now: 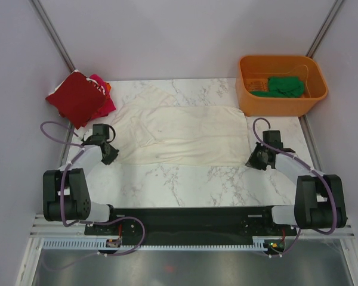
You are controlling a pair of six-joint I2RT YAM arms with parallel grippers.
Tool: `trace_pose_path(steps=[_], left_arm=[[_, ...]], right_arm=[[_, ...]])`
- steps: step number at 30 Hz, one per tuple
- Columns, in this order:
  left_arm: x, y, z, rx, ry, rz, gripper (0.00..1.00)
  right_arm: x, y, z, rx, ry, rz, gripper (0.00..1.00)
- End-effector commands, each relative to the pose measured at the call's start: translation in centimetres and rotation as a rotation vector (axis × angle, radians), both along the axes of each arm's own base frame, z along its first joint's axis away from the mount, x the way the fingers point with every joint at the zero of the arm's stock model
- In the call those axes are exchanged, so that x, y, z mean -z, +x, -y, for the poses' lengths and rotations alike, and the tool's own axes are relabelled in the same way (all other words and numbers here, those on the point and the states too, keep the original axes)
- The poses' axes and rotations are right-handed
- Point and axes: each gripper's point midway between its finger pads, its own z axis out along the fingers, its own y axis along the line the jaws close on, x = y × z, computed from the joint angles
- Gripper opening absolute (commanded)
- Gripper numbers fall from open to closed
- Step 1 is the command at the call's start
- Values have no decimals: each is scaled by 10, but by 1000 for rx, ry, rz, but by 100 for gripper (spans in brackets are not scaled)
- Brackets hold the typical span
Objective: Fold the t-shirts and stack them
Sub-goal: Fold the tshirt
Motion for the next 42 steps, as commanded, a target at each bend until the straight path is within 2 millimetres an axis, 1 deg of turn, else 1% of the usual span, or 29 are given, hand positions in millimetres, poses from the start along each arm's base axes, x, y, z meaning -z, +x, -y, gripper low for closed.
trace_pose_path(steps=[1,4,5,6,8,9,11,12,14,15,16,18,19,20,21,23,26,28,34,35,39,42], left_arm=[[-19,11,3,18,-14,93,19],[-24,5,11,38,-53,103,18],[-24,2,12,47,-59,103,18],[-30,0,15,56,-70,122,17],[-33,-7,17,64,-72,119,18],[-40,-8,18,73,-75,143,18],[-42,-16,20,82,-79,136,17],[-49,-17,21,86,-85,157,17],[-51,-25,25,96,-100,150,17],[-54,-27,26,98,-105,154,17],[-62,-28,28,104,-110,179,17],[-66,-35,31,112,-124,180,18],[-68,-36,31,113,-124,184,21],[-65,-40,30,111,-113,183,45],[-63,-42,28,106,-106,178,61],[-53,-45,26,104,-97,145,84],[-48,-40,25,101,-93,128,89],[-41,-36,19,85,-71,102,90],[-21,-26,2,9,-4,52,89],[-21,-23,-4,-15,25,54,89],[-21,-11,-16,-55,79,81,89],[-11,-3,-19,-58,93,75,87]], right_arm=[[-4,3,-1,-4,11,21,0],[-14,1,1,2,9,38,0],[-17,2,8,26,8,43,0],[-23,1,11,36,9,53,0],[-29,-1,13,45,11,68,0],[-34,-2,15,53,14,82,0],[-39,-4,16,57,20,94,0],[-45,-5,16,63,23,104,0],[-50,-6,16,72,35,111,0],[-56,-7,16,89,47,121,0],[-60,-7,14,93,62,129,0],[-71,-9,13,103,78,149,0],[-73,-9,13,105,80,154,0],[-75,-9,13,109,83,155,0],[-75,-9,12,106,85,153,0],[-74,-8,11,100,91,148,0],[-69,-6,10,90,97,135,0],[-68,-4,10,86,101,132,0],[-62,0,8,64,107,117,0],[-62,0,8,62,109,116,0],[-57,1,7,54,111,99,0],[-53,2,7,45,108,86,0]])
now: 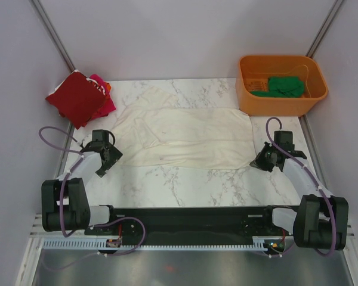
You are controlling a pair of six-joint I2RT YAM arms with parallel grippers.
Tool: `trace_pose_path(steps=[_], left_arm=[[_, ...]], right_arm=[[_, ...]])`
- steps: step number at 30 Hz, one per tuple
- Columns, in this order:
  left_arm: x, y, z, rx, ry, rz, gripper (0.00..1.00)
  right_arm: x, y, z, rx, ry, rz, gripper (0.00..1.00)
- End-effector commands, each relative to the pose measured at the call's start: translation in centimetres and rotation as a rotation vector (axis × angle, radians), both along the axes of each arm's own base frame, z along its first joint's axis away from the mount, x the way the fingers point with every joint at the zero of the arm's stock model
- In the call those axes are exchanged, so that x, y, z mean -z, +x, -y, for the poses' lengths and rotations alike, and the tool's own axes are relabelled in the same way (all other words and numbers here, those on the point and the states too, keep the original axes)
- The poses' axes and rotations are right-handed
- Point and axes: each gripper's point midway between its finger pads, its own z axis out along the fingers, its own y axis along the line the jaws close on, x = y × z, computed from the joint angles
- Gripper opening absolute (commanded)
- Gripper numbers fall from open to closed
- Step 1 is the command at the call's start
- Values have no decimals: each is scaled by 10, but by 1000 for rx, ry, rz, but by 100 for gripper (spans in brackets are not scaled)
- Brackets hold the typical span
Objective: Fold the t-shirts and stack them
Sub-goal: Fold the tshirt
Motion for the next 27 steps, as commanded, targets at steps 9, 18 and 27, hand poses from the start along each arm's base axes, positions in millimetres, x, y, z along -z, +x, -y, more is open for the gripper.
trace_pose_path(steps=[9,18,27], left_arm=[[-3,45,-24,-65,68,64,65],[-5,63,-28,-36,71,61,2],[-25,40,4,22,-74,122,2]], right_arm=[[-13,22,1,-25,-1,56,0],[-12,21,4,-21,-17,51,0],[-26,21,11,12,-10,85,0]])
